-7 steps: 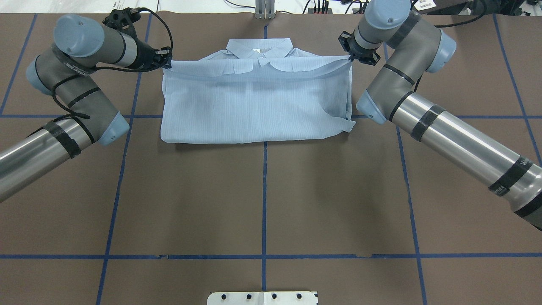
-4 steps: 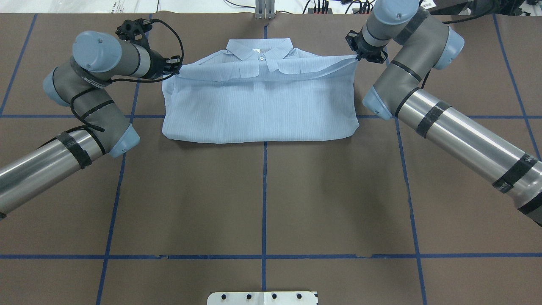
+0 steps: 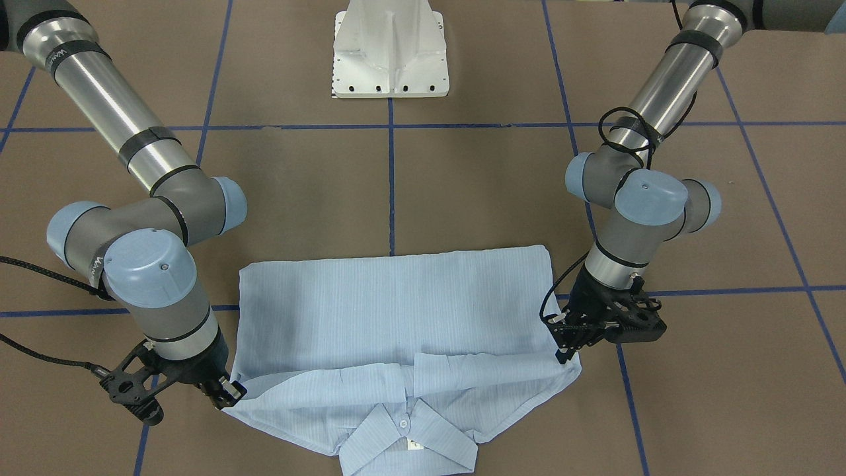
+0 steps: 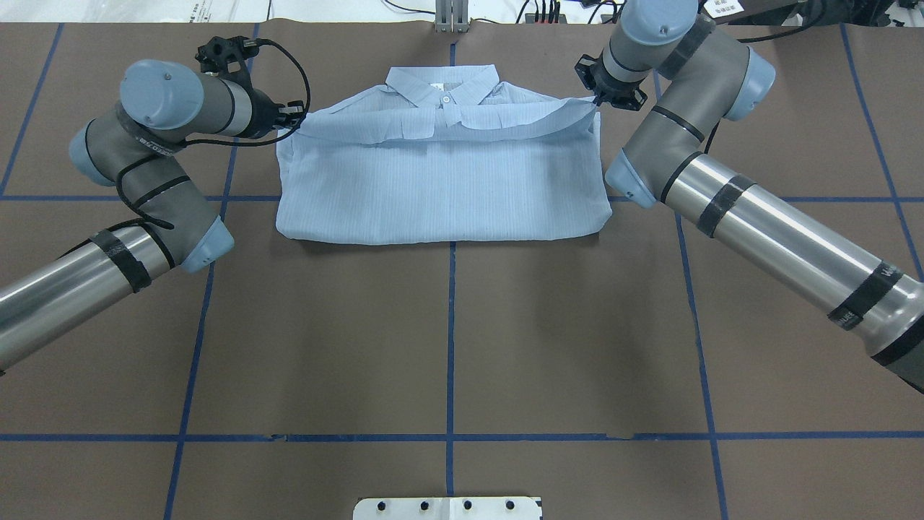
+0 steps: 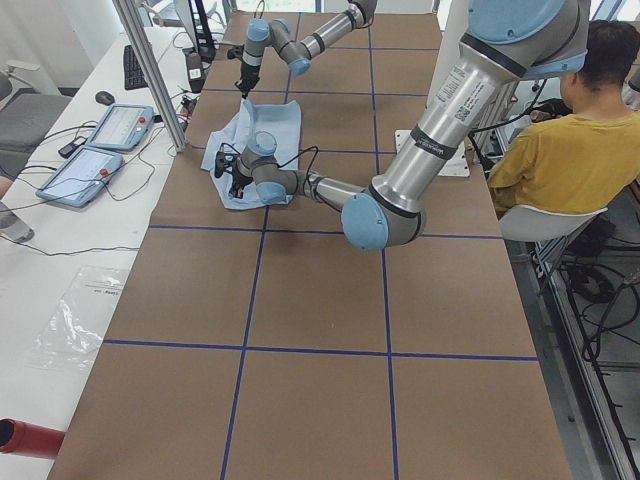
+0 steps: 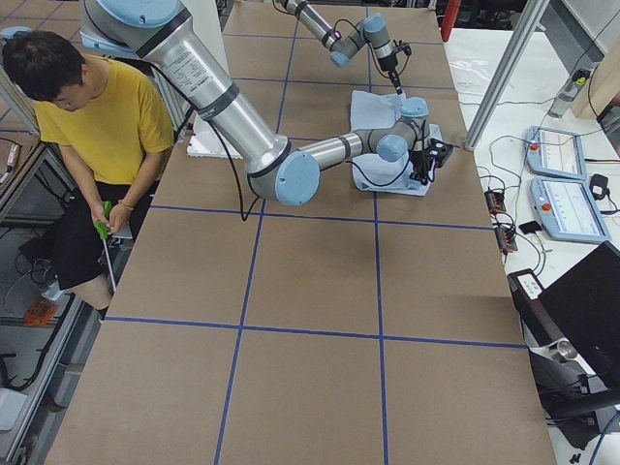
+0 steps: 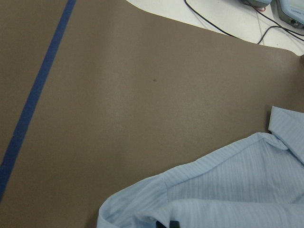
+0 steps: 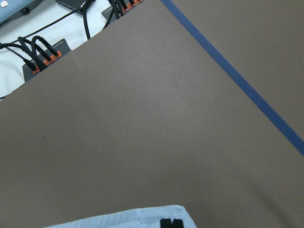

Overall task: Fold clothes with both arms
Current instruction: 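Lower the hem near the collar and open both grippers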

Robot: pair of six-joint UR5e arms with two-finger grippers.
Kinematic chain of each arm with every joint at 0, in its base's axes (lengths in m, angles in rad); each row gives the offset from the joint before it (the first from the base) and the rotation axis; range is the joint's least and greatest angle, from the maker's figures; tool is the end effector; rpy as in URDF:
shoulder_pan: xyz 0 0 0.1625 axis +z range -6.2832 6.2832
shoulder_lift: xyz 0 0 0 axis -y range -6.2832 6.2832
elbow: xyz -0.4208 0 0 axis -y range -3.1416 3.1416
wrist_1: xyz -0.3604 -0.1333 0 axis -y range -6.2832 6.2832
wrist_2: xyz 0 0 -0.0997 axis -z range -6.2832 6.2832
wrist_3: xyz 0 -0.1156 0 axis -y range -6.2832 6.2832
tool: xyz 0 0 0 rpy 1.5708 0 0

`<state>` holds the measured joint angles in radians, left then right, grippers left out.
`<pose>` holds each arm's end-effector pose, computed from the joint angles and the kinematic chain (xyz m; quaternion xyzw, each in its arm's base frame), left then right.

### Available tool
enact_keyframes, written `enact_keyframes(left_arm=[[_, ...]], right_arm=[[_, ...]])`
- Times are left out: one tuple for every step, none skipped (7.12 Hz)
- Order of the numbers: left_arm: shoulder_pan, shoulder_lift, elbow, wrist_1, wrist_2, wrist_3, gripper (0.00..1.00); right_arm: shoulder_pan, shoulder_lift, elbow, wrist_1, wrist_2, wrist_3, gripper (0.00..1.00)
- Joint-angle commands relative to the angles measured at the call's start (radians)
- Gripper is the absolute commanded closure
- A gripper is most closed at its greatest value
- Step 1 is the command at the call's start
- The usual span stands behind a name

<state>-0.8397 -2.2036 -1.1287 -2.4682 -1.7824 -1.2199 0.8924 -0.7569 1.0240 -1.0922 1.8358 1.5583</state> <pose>0.4190 -0.6305 0.3977 0.2138 0.4768 -0.1528 0.8388 -0.4234 -0.6894 0.3706 0.0472 -0.3785 0.3496 0.8557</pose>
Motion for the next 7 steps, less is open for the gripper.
enact_keyframes(left_arm=[[-0.002,0.007,-0.003,0.0,0.0,0.008,1.0],[-0.004,0.01,-0.003,0.0,-0.002,0.008,1.0],[-0.009,0.01,-0.005,0.0,0.0,0.008,1.0],[-0.009,0.012,-0.005,0.0,0.0,0.008,0.61],[-0.009,0.012,-0.005,0.0,0.0,0.008,0.49],[-0.018,0.012,-0.009,-0.003,-0.003,0.007,0.45],[-0.016,0.074,-0.069,-0.044,-0.006,0.007,0.46]], right_arm=[[-0.006,0.004,-0.001,0.0,-0.003,0.0,1.0],[-0.01,0.013,-0.008,0.0,-0.004,0.0,1.0],[-0.013,0.013,-0.012,0.002,-0.004,0.0,1.0],[-0.015,0.011,-0.016,0.002,-0.004,-0.001,0.77],[-0.027,0.016,-0.016,0.008,-0.025,-0.004,0.01],[-0.024,0.016,-0.001,0.008,-0.027,-0.001,0.0],[-0.023,-0.008,0.066,0.003,-0.021,0.012,0.0]])
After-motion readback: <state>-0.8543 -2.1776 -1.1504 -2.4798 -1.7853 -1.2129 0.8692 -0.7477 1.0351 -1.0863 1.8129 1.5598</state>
